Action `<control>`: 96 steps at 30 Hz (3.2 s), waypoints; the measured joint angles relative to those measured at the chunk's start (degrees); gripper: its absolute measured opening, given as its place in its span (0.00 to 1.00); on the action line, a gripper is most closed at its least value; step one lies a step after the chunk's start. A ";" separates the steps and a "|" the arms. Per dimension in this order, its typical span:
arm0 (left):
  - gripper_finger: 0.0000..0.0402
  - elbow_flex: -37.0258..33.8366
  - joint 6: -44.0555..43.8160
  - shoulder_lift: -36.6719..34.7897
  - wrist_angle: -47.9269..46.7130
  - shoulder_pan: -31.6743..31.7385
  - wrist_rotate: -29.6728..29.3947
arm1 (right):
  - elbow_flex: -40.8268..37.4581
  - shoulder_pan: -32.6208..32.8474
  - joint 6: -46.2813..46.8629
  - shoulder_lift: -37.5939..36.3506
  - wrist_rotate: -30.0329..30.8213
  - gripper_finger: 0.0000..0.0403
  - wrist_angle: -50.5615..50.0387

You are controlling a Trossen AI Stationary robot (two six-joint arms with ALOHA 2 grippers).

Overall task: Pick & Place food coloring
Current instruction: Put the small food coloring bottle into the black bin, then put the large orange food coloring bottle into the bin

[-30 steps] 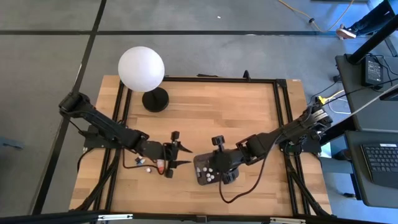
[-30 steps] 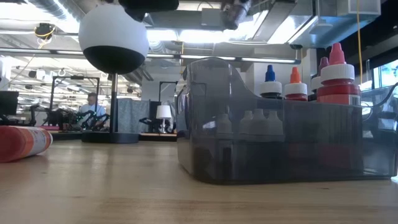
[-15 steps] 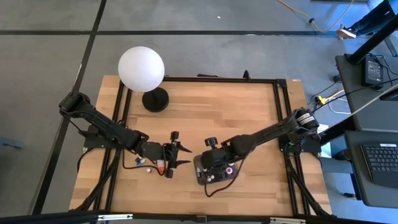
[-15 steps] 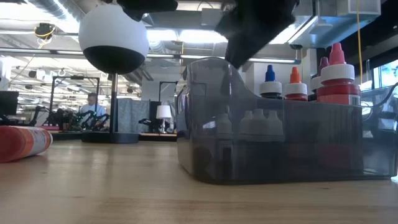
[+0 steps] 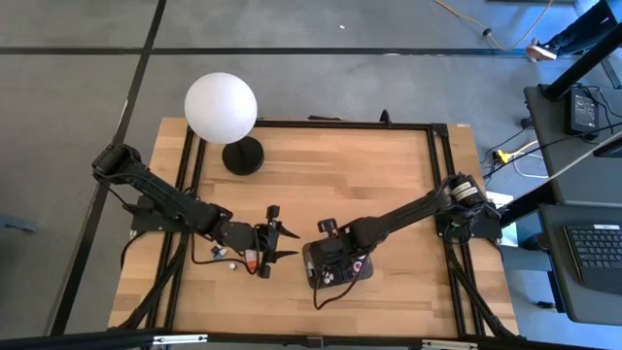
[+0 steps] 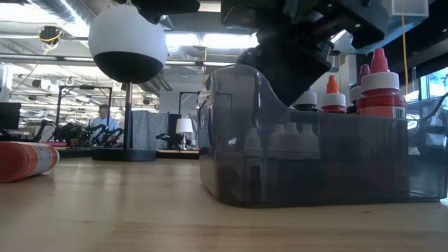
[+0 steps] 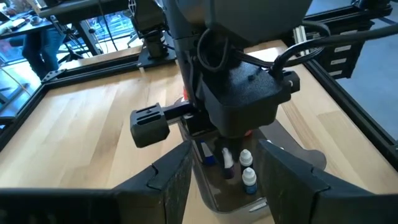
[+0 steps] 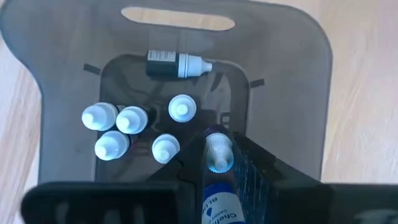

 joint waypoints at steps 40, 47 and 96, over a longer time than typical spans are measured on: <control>0.42 -0.02 0.00 0.00 0.01 0.00 0.04 | 4.92 0.73 -1.64 -0.65 0.21 0.28 -2.28; 0.42 -0.04 0.02 0.00 -0.27 -1.21 0.87 | 5.13 7.14 1.76 -9.11 6.09 0.28 -6.82; 0.57 2.88 -47.34 0.00 -36.50 2.81 17.52 | -32.99 25.25 15.33 -42.28 30.84 0.28 18.51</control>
